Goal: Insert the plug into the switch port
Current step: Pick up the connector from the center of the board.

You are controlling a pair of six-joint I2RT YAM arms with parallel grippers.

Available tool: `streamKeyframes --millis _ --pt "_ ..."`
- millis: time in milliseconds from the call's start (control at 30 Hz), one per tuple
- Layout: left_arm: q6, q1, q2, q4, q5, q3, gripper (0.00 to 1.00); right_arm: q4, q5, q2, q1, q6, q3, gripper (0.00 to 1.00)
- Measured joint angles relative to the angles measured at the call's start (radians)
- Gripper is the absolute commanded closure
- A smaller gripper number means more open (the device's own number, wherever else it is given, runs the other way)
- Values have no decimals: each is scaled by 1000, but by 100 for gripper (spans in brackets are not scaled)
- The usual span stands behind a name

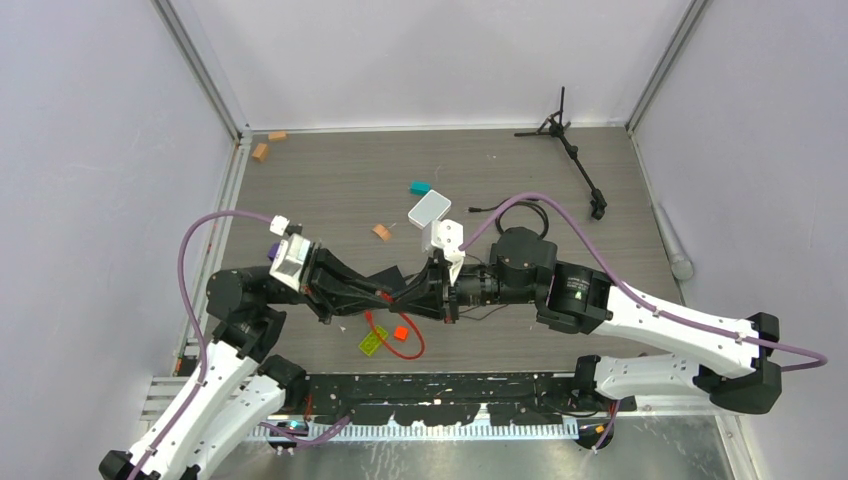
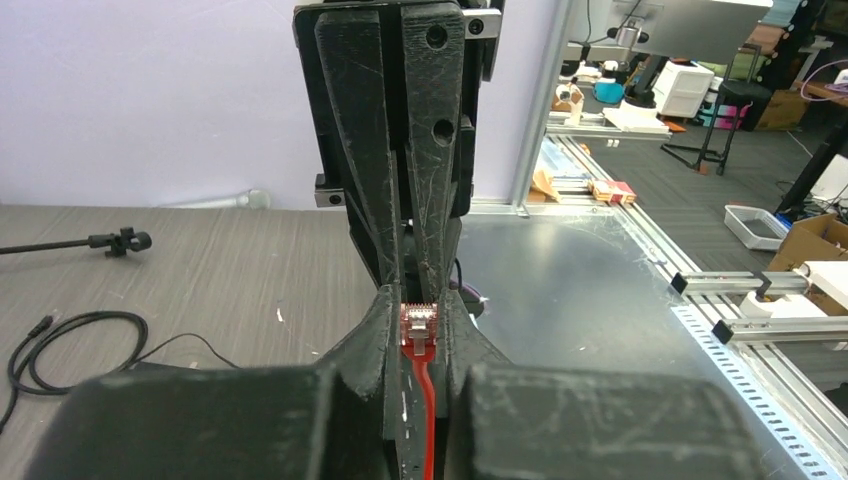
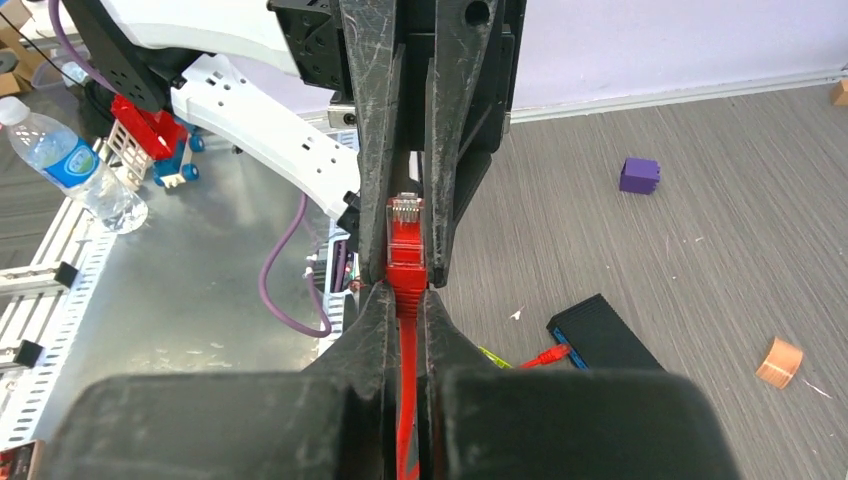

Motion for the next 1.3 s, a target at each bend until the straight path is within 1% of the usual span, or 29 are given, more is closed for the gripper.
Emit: streamKeyframes --millis 33,67,100,133,167,233,433,467,500,567,633,667,733,767,800,833,867,967,1033,1067,1200,1300 --pt "4 0 0 -5 0 0 100 -1 1 0 0 -1 0 83" --pt "8 0 -1 -10 0 0 100 -3 1 0 0 -1 0 72" --pt "11 0 -2 -17 -3 0 100 -6 1 0 0 0 0 62" --pt "18 0 -3 -25 -4 0 100 -4 2 -1 0 2 -3 55" --pt "23 0 -3 -31 -4 0 100 3 2 -2 0 6 -9 51" --pt "34 0 -10 -42 -6 -3 100 24 4 -8 0 11 -28 48" --pt "38 0 -32 -47 -19 -21 100 90 5 -18 0 37 -92 47" --pt "37 0 -33 -46 -21 -24 100 95 5 -17 0 42 -95 48" --pt "34 0 -33 -44 -22 -26 100 101 5 -15 0 45 -96 53" --pt "29 0 -32 -35 -22 -31 100 122 4 -6 0 49 -96 71" --pt "26 0 -32 -26 -25 -34 98 136 3 5 0 51 -96 94" --pt "27 0 -32 -21 -29 -35 90 141 -3 11 0 54 -96 99" --pt "14 2 -32 -21 -28 -38 64 142 3 13 0 48 -97 100" --pt "11 3 -32 -19 -34 -38 54 142 11 10 0 49 -99 100" --pt "14 3 -32 -20 -42 -38 48 143 25 8 1 49 -101 100" --pt "12 1 -33 -23 -51 -39 44 145 46 7 2 50 -106 100" --pt "14 0 -35 -29 -61 -39 42 146 69 3 2 49 -115 100" --pt "38 -1 -59 -82 -115 -42 40 145 137 -30 2 49 -169 100" --pt "63 -1 -92 -148 -176 -42 34 130 168 -62 2 49 -201 100" --pt "76 -1 -108 -180 -208 -42 34 119 181 -84 2 49 -216 100" --pt "105 -1 -180 -330 -406 -38 39 49 191 -161 1 48 -220 99" --pt "96 -1 -191 -376 -503 -44 40 43 148 -198 0 54 -217 100"
